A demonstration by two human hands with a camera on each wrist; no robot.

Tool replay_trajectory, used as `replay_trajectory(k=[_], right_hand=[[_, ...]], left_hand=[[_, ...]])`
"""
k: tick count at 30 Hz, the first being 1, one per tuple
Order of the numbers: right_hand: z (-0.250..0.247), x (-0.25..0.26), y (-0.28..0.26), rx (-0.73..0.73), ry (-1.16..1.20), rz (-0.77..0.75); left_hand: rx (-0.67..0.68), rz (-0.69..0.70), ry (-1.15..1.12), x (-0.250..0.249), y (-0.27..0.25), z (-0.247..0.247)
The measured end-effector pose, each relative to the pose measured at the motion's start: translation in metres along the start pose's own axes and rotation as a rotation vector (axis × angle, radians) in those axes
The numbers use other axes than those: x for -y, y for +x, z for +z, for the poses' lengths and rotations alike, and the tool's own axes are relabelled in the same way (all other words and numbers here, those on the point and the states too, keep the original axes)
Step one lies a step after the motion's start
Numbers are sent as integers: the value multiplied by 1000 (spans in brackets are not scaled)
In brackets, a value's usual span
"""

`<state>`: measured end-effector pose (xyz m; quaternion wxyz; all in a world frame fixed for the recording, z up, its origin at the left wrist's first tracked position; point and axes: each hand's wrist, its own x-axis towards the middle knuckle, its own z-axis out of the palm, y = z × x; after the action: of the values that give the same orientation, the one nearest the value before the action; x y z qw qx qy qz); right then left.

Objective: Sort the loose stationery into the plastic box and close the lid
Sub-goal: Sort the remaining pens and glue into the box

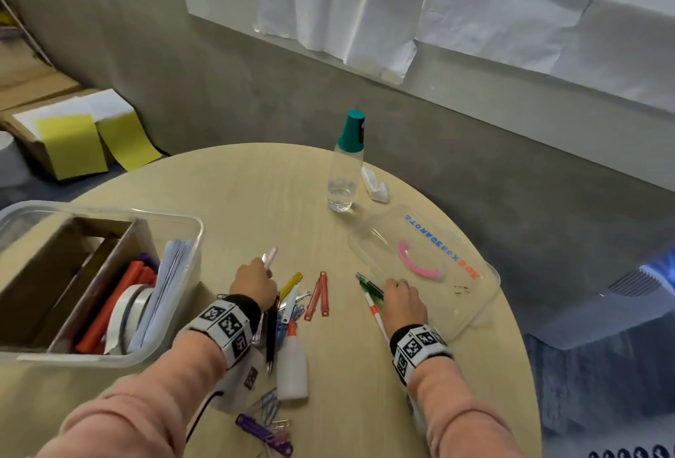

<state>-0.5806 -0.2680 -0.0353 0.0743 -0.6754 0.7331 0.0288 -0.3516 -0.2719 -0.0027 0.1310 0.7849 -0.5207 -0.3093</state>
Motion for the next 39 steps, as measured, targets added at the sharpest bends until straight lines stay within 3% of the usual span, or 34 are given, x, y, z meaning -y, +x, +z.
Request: replay_trajectory(k=[6, 11, 14, 22, 27, 33, 39], right_hand=[[-2, -6, -11, 86, 76, -20], [-3, -12, -23, 125, 282, 134], [-7, -18, -28, 152, 342, 149], [-6, -15, -49, 101, 655, 147], [4, 6, -61, 143, 646, 104], [15, 28, -70, 307, 352, 114], [9, 32, -82, 355, 369, 173]], left_hand=[[-29, -36, 15, 16, 3, -5], [80, -5, 120, 17, -9, 8], [98, 35, 216, 20, -17, 19], [86, 37, 213, 24, -23, 23], [74, 48, 51, 20, -28, 12], [-5, 170, -379, 3, -52, -19], [-23, 281, -650, -7, -72, -62]])
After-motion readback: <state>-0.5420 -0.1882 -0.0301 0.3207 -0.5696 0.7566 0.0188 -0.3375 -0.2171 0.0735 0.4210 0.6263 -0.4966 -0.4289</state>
